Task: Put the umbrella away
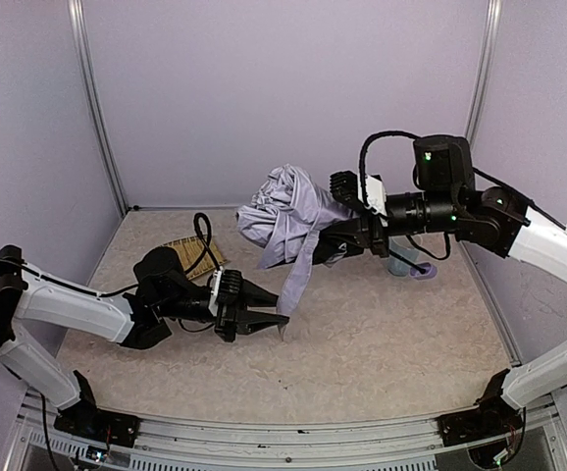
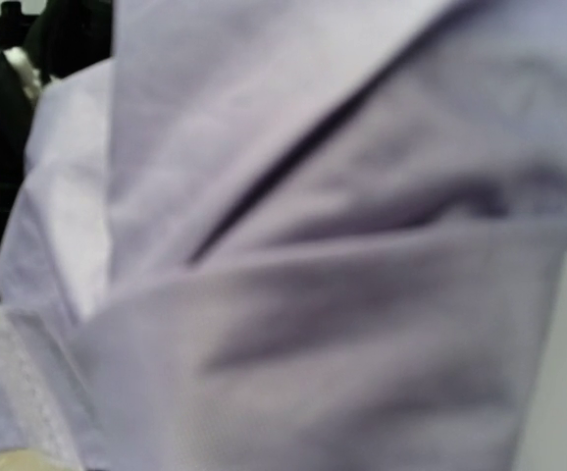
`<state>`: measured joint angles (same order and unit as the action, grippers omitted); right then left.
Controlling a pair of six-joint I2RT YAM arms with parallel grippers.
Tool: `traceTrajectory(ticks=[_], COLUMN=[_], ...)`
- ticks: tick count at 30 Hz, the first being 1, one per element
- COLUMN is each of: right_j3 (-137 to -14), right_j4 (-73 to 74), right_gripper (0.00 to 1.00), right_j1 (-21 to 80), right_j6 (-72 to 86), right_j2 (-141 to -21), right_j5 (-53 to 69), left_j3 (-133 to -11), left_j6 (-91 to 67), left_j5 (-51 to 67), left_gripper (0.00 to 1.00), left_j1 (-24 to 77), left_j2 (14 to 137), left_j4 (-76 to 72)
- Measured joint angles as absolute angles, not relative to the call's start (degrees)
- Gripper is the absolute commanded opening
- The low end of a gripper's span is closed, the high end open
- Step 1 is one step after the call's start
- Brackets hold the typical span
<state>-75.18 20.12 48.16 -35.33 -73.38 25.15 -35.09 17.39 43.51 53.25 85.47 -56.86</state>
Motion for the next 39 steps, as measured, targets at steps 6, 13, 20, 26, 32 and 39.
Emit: traceTrajectory(ticks=[6,13,20,26,32,39], right_j3=[-75.24,-77.01,-77.6,-77.25,-73.56,-63.57], right_j4=[20.47,23.86,31.83,34.26,34.06,23.75], right_gripper=[0.0,0.0,0.0,0.0,0.0,0.0], right_j1=[48.16,48.14,48.82,55.66,56.97,59.53], right_j6=[-36.16,-36.6,-38.11,-38.96,-37.12,-36.14], right_j2=[-73.38,-73.38,-73.69,-76.58,-79.75,-91.46], right_j5=[23.99,21.87,22.13,19.11,12.73,12.23], left_j3=[-35.16,-33.36,-33.5,-40.23,-50.02,-51.64], left_j6=[18.72,20.43,23.86,28.82,35.7,40.29], left_j5=[44.84,31.86,24.77,30.17,36.73,40.93], left_gripper=[0.0,0.0,0.0,0.0,0.0,0.0], left_j1=[53.45,52.29,44.45,41.17,37.95,38.35], left_j2=[85.45,85.14,87.39,95.83,104.81,108.64], left_j4=[-53.32,-51.81,-56.21,-58.35,-54.94,-42.28])
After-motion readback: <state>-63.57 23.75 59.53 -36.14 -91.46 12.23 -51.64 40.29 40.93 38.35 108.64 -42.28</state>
